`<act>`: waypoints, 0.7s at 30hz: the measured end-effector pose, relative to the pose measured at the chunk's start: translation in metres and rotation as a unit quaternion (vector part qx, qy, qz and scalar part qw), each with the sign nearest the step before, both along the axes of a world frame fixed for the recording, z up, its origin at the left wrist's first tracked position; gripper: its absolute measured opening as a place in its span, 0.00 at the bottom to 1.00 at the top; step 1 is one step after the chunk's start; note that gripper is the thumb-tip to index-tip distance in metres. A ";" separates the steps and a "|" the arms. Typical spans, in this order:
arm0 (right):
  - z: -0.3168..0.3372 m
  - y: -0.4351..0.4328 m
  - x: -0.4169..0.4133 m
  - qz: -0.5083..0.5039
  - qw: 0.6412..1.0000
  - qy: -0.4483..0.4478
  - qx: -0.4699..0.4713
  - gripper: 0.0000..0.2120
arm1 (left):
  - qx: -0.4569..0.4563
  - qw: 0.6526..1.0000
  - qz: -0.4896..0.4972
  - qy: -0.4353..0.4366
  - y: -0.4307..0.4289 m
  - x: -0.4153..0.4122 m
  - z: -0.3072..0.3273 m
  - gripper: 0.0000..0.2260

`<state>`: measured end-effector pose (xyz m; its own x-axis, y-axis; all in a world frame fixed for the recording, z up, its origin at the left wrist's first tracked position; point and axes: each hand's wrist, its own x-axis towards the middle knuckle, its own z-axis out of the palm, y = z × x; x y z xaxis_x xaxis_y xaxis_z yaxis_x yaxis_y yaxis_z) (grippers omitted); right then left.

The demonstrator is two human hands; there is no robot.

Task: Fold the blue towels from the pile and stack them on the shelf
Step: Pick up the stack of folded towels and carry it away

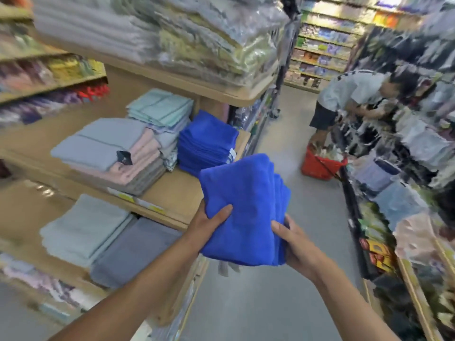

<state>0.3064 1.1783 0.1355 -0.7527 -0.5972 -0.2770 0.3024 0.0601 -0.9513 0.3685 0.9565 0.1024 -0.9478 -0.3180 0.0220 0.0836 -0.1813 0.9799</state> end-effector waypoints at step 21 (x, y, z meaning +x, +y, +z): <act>-0.016 -0.275 -0.205 0.444 0.885 -0.128 0.065 0.26 | 0.064 0.846 0.527 -0.059 -0.052 -0.062 0.017 0.17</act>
